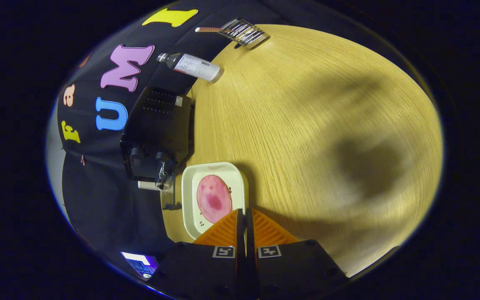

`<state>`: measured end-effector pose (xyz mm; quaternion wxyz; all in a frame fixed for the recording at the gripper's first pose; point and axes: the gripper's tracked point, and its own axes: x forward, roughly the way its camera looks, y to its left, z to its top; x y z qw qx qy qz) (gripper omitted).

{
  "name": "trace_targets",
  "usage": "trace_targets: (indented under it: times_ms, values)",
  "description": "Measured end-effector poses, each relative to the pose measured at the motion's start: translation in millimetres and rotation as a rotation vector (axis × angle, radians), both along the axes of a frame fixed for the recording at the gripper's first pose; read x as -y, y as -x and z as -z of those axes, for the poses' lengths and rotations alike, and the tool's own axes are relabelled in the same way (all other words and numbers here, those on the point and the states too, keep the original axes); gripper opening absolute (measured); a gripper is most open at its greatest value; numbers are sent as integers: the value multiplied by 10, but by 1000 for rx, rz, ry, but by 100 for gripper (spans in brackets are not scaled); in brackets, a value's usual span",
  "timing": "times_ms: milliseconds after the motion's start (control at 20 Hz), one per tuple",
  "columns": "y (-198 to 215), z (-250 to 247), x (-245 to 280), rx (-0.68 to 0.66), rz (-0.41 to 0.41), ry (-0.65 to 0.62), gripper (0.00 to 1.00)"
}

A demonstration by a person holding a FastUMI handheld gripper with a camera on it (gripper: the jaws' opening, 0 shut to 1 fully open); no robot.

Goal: Open the toaster oven, put the food inside, and close the toaster oven door.

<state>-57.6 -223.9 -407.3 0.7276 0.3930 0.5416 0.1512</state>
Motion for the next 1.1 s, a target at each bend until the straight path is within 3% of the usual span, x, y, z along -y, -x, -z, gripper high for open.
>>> trace_targets:
  times_ms: [450, 1100]
  values:
    - [228, -528, -332, 63, 107, 4, 5]
    - [328, -1135, -1815, 101, 239, -8, 5]
